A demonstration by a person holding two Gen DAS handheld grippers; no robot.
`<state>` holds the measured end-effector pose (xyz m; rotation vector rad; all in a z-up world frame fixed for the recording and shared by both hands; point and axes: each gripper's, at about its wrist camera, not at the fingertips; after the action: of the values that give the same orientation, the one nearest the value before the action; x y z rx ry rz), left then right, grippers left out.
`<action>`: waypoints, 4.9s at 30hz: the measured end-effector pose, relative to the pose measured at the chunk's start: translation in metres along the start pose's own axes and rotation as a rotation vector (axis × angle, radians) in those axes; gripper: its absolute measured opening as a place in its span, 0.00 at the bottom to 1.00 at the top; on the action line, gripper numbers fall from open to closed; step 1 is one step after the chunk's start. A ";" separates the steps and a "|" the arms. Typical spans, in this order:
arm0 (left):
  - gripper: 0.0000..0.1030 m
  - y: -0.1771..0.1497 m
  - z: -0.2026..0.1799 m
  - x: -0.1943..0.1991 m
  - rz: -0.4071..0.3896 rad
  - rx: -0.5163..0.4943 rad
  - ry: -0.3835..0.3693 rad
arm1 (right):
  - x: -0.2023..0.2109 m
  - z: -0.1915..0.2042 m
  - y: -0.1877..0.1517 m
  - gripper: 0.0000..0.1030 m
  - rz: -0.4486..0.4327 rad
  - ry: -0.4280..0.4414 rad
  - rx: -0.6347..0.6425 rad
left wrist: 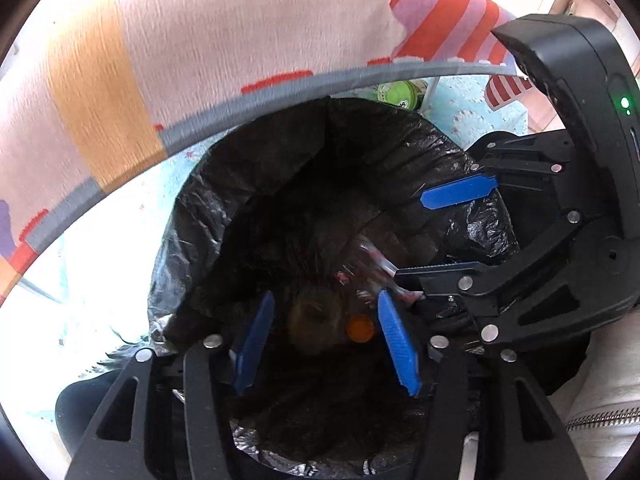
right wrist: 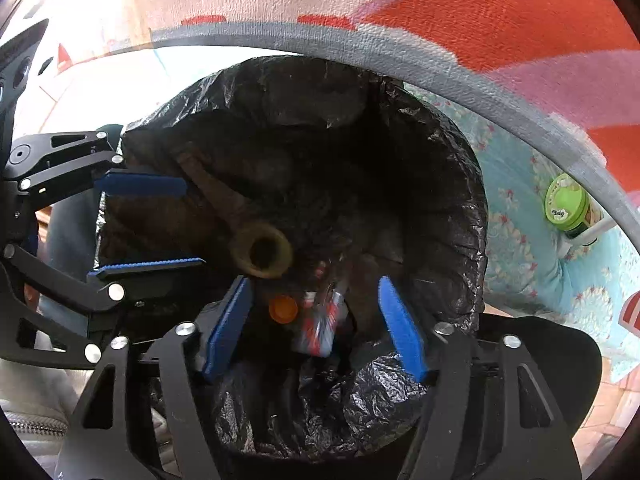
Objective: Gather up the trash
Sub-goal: 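Open both tools to drop the tape roll and blister pack into the bin, then raise both open tools back over the bed toward the white items, then close the left tool on the small white cap while the right tool grasps the white paper roll, then carry the white cap and paper roll in both tools toward the trash bin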
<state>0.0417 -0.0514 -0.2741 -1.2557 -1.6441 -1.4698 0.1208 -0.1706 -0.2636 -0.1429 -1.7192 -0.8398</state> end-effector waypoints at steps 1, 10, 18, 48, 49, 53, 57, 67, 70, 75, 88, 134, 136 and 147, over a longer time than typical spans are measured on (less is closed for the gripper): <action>0.52 0.000 0.000 0.001 -0.003 -0.001 0.000 | 0.003 -0.001 0.001 0.65 -0.004 -0.001 -0.003; 0.52 0.005 -0.008 0.035 -0.080 -0.003 0.002 | 0.033 -0.002 0.001 0.66 -0.066 0.000 -0.022; 0.52 0.021 -0.016 0.080 -0.178 -0.030 0.018 | 0.070 -0.012 0.005 0.66 -0.169 0.002 -0.012; 0.52 0.127 0.054 0.176 -0.429 -0.102 0.164 | 0.176 -0.078 0.146 0.66 -0.545 -0.134 0.227; 0.52 0.130 0.058 0.177 -0.430 -0.101 0.163 | 0.176 -0.079 0.150 0.66 -0.547 -0.136 0.237; 0.52 0.148 0.078 0.173 -0.430 -0.078 0.147 | 0.165 -0.084 0.174 0.69 -0.549 -0.179 0.296; 0.52 0.169 0.096 0.167 -0.422 -0.060 0.133 | 0.151 -0.096 0.200 0.69 -0.535 -0.181 0.324; 0.52 0.224 0.144 0.134 -0.369 0.001 0.143 | 0.105 -0.126 0.262 0.69 -0.450 -0.168 0.326; 0.52 0.239 0.155 0.123 -0.347 0.006 0.150 | 0.092 -0.131 0.275 0.69 -0.426 -0.137 0.340; 0.52 0.257 0.173 0.109 -0.333 0.031 0.139 | 0.079 -0.144 0.289 0.69 -0.393 -0.074 0.324; 0.33 0.271 0.193 0.083 -0.315 0.071 0.122 | 0.064 -0.149 0.292 0.69 -0.358 -0.048 0.329; 0.20 0.170 0.075 0.177 -0.464 -0.041 0.142 | 0.173 -0.078 0.161 0.50 -0.516 -0.144 0.162; 0.20 0.160 0.064 0.178 -0.466 -0.057 0.138 | 0.175 -0.073 0.149 0.50 -0.511 -0.143 0.156; 0.20 0.106 0.031 0.167 -0.439 -0.072 0.121 | 0.166 -0.053 0.085 0.50 -0.465 -0.144 0.122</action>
<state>0.0802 0.0146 -0.0894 -0.8509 -1.8762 -1.8365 0.1503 -0.1931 -0.0729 0.2975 -1.9683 -1.0767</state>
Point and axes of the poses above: each gripper's, at about its wrist camera, not at the fingertips, and x roughly against the way its jaws point, z to its left, y to its top, and after that the axes turned 7 degrees about -y, right-handed
